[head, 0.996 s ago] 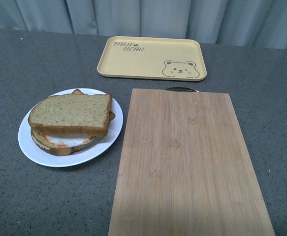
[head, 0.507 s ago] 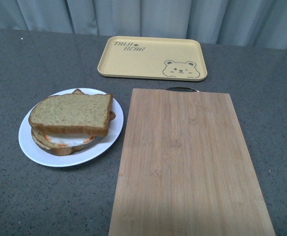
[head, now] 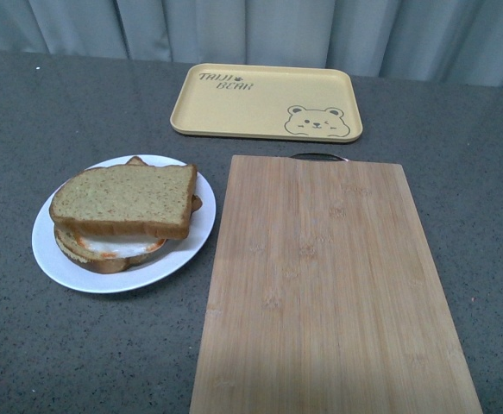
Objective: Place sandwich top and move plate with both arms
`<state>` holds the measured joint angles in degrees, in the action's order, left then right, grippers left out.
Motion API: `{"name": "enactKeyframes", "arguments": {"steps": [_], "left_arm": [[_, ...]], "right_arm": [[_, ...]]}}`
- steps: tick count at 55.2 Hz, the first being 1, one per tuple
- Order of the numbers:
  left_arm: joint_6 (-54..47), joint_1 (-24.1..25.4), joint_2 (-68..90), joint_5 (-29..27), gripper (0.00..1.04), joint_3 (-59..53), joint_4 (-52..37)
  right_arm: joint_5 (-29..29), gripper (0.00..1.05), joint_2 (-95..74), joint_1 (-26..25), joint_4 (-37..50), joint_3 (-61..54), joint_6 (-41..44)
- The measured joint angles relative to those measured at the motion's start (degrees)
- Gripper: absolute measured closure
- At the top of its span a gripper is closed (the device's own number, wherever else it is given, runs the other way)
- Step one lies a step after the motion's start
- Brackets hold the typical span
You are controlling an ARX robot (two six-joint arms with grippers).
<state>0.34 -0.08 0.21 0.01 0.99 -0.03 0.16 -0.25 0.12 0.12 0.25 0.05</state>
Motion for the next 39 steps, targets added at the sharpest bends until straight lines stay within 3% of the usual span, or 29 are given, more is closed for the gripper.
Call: {"name": "enactKeyframes", "arguments": {"steps": [10, 14, 18, 24, 30, 39], "left_arm": [[0.2, 0.0, 0.1, -0.3, 0.07, 0.0, 0.1], [4.4, -1.2, 4.3, -5.2, 0.07, 2.6, 7.0], [9.8, 0.0, 14.4, -5.7, 0.07, 4.7, 7.8], [16.3, 1.7, 29.5, -4.5, 0.07, 6.2, -1.5], [22.1, 2.7, 47.3, -0.3, 0.07, 9.6, -12.4], [31.0, 4.9, 69.2, 7.3, 0.07, 14.7, -17.9]], "right_arm": [[0.0, 0.18, 0.0, 0.0, 0.0, 0.0, 0.0], [0.0, 0.08, 0.0, 0.0, 0.0, 0.0, 0.0], [0.0, 0.10, 0.0, 0.0, 0.0, 0.0, 0.0], [0.0, 0.09, 0.0, 0.0, 0.0, 0.0, 0.0], [0.0, 0.09, 0.0, 0.0, 0.0, 0.0, 0.0], [0.0, 0.09, 0.0, 0.0, 0.0, 0.0, 0.0]]}}
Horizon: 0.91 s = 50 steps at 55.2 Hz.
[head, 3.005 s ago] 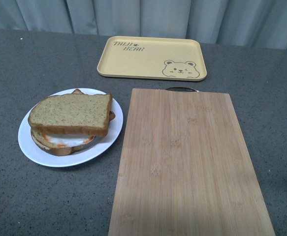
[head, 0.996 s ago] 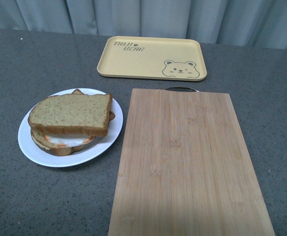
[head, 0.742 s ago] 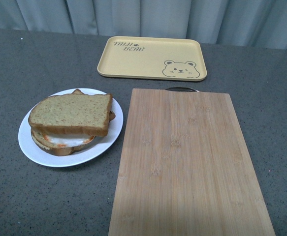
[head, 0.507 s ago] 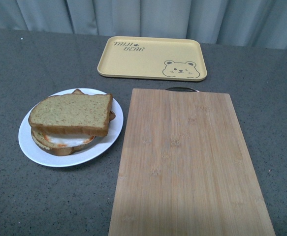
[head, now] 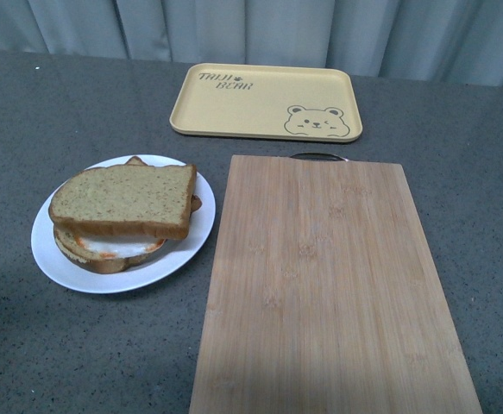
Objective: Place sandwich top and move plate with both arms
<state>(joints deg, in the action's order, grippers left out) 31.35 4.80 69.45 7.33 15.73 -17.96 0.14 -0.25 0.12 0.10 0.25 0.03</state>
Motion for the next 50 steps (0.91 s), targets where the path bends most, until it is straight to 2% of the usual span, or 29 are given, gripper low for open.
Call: {"name": "enactKeyframes", "arguments": {"steps": [5, 19, 29, 50], "left_arm": [[4.8, 1.5, 11.9, 4.5, 0.07, 2.6, -1.0], [14.3, 1.6, 26.5, 9.1, 0.07, 6.3, -5.4], [18.8, 0.4, 32.6, 9.9, 0.07, 9.8, -8.0], [21.2, -0.5, 38.8, 10.5, 0.07, 13.7, -5.2]], "right_arm": [[0.0, 0.09, 0.0, 0.0, 0.0, 0.0, 0.0], [0.0, 0.09, 0.0, 0.0, 0.0, 0.0, 0.0], [0.0, 0.09, 0.0, 0.0, 0.0, 0.0, 0.0], [0.0, 0.09, 0.0, 0.0, 0.0, 0.0, 0.0]]}}
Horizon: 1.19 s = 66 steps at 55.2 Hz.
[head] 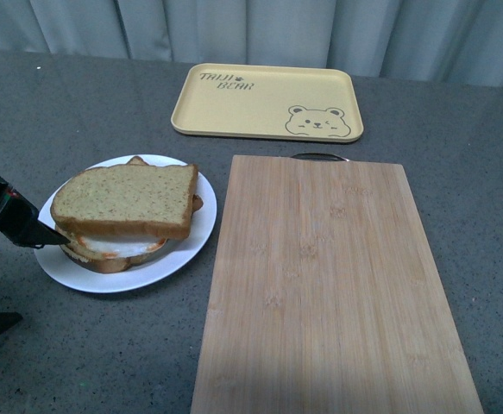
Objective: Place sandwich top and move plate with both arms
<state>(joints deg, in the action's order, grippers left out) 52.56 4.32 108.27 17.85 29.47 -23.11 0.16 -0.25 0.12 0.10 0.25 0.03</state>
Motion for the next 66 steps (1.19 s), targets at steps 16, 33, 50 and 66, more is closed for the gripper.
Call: {"name": "enactKeyframes", "arguments": {"steps": [16, 33, 50, 66], "left_arm": [[2.5, -0.6, 4.3, 0.8, 0.52, 4.0, 1.2], [3.8, -0.5, 6.3, 3.0, 0.99, 6.4, 0.3], [7.2, -0.1, 5.1, 6.0, 1.00, 1.9, -10.5], [17.4, -0.1, 6.5, 8.3, 1.01, -4.6, -36.1]], "right_arm": [[0.0, 0.09, 0.0, 0.0, 0.0, 0.0, 0.0], [0.0, 0.09, 0.0, 0.0, 0.0, 0.0, 0.0], [0.0, 0.09, 0.0, 0.0, 0.0, 0.0, 0.0], [0.0, 0.09, 0.0, 0.0, 0.0, 0.0, 0.0]]}}
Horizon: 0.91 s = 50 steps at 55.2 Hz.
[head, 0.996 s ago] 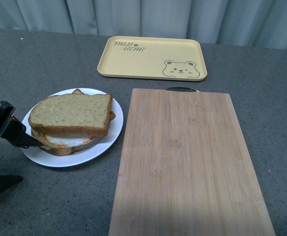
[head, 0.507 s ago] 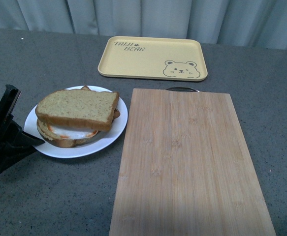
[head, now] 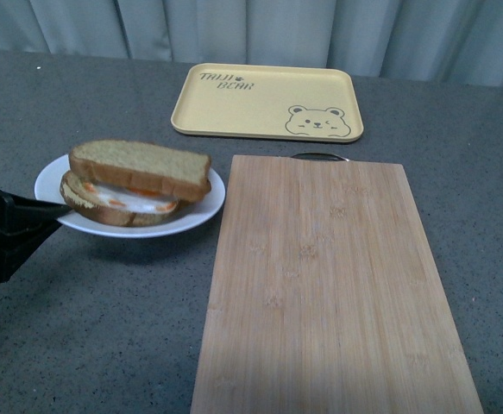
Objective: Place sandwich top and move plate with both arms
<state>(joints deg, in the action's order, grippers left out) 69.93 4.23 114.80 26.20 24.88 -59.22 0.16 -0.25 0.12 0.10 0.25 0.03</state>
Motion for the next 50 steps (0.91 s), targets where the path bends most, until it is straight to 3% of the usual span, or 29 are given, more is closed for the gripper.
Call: {"name": "enactKeyframes", "arguments": {"steps": [8, 15, 31, 50], "left_arm": [[4.0, -0.5, 0.9, 1.1, 1.01, 0.7, -7.3], [5.4, -2.0, 1.5, 0.5, 1.01, 5.0, -5.7], [6.6, -9.4, 10.2, -2.6, 1.01, 28.0, 9.6], [6.4, -13.3, 20.8, -1.6, 1.01, 54.0, 25.2]], "right_arm": [[0.0, 0.09, 0.0, 0.0, 0.0, 0.0, 0.0], [0.0, 0.09, 0.0, 0.0, 0.0, 0.0, 0.0], [0.0, 0.09, 0.0, 0.0, 0.0, 0.0, 0.0], [0.0, 0.09, 0.0, 0.0, 0.0, 0.0, 0.0]]}}
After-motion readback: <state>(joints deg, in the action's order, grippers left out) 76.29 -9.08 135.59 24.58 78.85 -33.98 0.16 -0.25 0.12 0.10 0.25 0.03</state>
